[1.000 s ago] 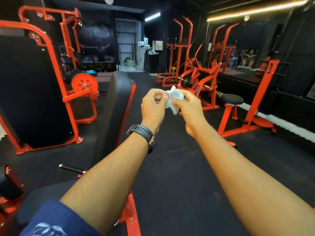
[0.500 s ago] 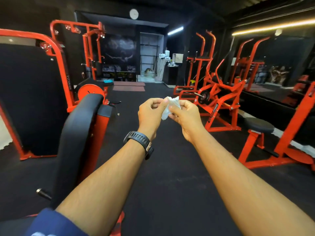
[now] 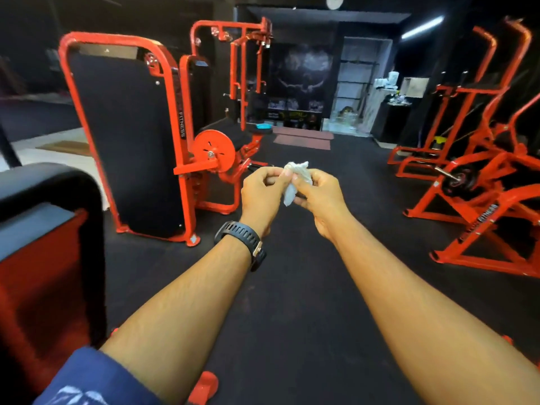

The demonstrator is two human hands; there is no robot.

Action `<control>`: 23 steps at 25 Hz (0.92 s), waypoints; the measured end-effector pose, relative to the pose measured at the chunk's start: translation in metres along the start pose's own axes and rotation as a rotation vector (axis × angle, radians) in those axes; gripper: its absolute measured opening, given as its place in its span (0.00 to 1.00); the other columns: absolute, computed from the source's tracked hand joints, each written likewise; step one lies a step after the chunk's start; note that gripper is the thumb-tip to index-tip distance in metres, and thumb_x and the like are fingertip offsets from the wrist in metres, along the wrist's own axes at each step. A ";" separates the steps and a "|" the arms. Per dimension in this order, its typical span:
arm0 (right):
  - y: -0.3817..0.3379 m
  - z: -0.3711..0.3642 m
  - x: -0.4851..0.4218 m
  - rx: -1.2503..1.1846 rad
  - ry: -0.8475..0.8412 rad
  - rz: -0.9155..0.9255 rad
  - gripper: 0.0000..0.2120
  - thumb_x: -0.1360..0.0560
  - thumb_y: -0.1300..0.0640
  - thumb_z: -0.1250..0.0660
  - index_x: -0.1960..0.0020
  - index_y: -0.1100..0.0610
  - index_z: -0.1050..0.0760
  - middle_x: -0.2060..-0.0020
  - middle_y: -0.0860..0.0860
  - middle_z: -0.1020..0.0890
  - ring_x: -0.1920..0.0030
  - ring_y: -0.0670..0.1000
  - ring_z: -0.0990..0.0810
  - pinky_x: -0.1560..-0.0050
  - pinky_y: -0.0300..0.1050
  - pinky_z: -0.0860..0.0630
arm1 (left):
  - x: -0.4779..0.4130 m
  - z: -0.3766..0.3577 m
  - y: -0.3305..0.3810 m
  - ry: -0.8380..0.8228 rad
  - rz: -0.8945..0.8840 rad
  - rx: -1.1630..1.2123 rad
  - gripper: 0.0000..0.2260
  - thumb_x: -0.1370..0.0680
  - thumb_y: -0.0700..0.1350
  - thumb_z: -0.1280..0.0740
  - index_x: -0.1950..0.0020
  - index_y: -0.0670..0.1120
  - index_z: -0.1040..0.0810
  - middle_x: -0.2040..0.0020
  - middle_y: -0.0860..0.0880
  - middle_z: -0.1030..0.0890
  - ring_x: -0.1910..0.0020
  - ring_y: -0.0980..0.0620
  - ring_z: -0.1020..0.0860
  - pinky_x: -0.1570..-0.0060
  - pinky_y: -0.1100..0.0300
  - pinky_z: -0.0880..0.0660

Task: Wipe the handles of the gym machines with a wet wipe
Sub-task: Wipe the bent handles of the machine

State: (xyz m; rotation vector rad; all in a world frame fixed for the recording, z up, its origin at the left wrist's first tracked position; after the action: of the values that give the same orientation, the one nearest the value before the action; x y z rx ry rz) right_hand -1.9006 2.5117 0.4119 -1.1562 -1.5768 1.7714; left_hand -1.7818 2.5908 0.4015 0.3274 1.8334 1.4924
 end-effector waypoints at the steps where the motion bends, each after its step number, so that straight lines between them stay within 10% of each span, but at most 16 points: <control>1: 0.012 0.005 -0.027 -0.009 -0.031 -0.019 0.06 0.20 0.60 0.32 0.45 0.59 0.21 0.50 0.55 0.15 0.49 0.52 0.15 0.51 0.47 0.17 | -0.016 -0.011 -0.011 0.025 0.011 -0.011 0.05 0.23 0.47 0.28 0.51 0.46 0.17 0.58 0.47 0.15 0.55 0.47 0.15 0.51 0.46 0.18; 23: 0.362 0.030 -0.674 -0.017 -0.255 -0.324 0.08 0.25 0.66 0.29 0.46 0.60 0.21 0.51 0.53 0.15 0.49 0.49 0.15 0.45 0.44 0.18 | -0.552 -0.195 -0.424 0.218 0.203 -0.370 0.03 0.23 0.43 0.28 0.52 0.44 0.17 0.60 0.52 0.18 0.65 0.63 0.24 0.61 0.72 0.28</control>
State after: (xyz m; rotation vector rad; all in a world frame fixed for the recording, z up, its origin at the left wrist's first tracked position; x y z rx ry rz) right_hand -1.5174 1.8720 0.2394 -0.6517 -1.8088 1.7380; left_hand -1.4246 1.9869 0.2281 0.1786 1.6768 2.0366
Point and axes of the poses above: each hand's wrist, its own x-axis away from the middle knuckle, its own z-axis out of the back of the hand, y = z × x, the point moved 8 cm from there along -x, towards the middle knuckle
